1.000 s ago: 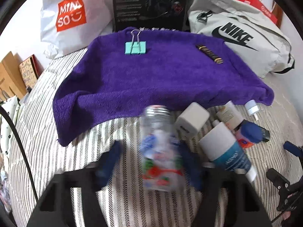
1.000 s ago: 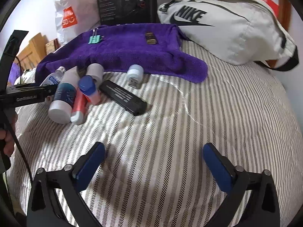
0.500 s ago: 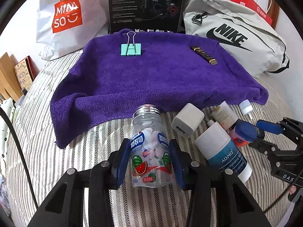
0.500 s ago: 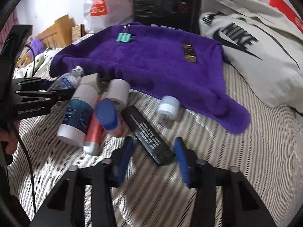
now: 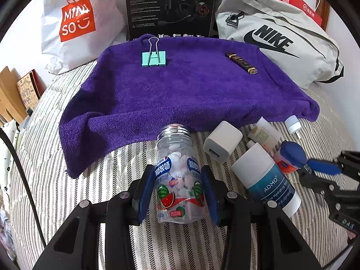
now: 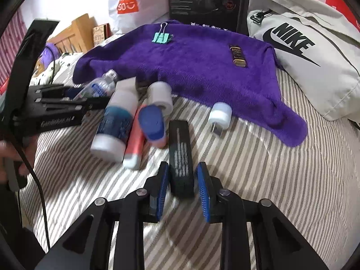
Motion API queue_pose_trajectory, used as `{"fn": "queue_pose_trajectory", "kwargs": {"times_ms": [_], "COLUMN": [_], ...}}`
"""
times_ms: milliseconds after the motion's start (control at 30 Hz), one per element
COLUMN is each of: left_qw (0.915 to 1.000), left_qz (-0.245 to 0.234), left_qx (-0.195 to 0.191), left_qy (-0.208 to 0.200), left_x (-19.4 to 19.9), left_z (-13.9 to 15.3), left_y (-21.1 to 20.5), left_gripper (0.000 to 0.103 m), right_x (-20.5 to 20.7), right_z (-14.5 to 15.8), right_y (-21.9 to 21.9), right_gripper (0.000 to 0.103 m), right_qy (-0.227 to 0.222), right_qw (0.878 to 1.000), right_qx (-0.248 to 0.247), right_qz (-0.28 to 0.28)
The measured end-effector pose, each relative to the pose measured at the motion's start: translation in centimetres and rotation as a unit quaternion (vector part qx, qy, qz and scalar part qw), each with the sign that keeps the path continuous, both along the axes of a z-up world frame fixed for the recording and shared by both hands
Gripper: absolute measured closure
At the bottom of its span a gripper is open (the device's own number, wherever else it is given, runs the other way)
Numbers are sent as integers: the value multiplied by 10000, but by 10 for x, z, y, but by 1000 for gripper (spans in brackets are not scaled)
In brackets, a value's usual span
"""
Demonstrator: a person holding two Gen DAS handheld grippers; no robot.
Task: Organize rigid objects
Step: 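Carry the jar with the left tool while the right tool carries the black box over the towel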
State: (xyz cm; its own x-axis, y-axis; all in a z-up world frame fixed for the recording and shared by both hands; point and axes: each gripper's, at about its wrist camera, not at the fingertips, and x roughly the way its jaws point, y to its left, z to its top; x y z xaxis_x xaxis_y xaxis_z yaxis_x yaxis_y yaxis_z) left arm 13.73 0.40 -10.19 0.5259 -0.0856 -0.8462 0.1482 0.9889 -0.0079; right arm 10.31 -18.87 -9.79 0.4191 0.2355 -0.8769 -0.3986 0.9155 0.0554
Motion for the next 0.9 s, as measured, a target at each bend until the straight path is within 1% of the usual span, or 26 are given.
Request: {"fn": "queue_pose_trajectory", "kwargs": {"times_ms": [100, 200, 233, 333, 467, 700, 733, 900], "left_qw": [10000, 10000, 10000, 10000, 10000, 9999, 10000, 9999], "left_qz": [-9, -4, -13, -17, -44, 14, -20, -66], "left_qx": [6, 11, 11, -11, 64, 117, 94, -84], "left_qy": [15, 8, 8, 47, 57, -3, -11, 73], "left_x": [0, 0, 0, -1, -7, -3, -3, -8], "left_z": [0, 0, 0, 0, 0, -1, 0, 4], "left_y": [0, -1, 0, 0, 2, -2, -1, 6], "left_gripper": [63, 63, 63, 63, 63, 62, 64, 64], "right_x": [8, 8, 7, 2, -10, -12, -11, -11], "right_z": [-1, 0, 0, 2, 3, 0, 1, 5], "right_y": [2, 4, 4, -2, -12, -6, -5, -11], "right_gripper": [75, 77, 80, 81, 81, 79, 80, 81], "right_qy": [-35, -29, -38, 102, 153, -56, -57, 99], "right_qw": [10000, 10000, 9999, 9999, 9994, 9991, 9990, 9994], "right_qx": [36, -62, -93, -124, -301, -355, -392, -237], "right_qz": [34, 72, 74, 38, -102, -237, -212, -245]}}
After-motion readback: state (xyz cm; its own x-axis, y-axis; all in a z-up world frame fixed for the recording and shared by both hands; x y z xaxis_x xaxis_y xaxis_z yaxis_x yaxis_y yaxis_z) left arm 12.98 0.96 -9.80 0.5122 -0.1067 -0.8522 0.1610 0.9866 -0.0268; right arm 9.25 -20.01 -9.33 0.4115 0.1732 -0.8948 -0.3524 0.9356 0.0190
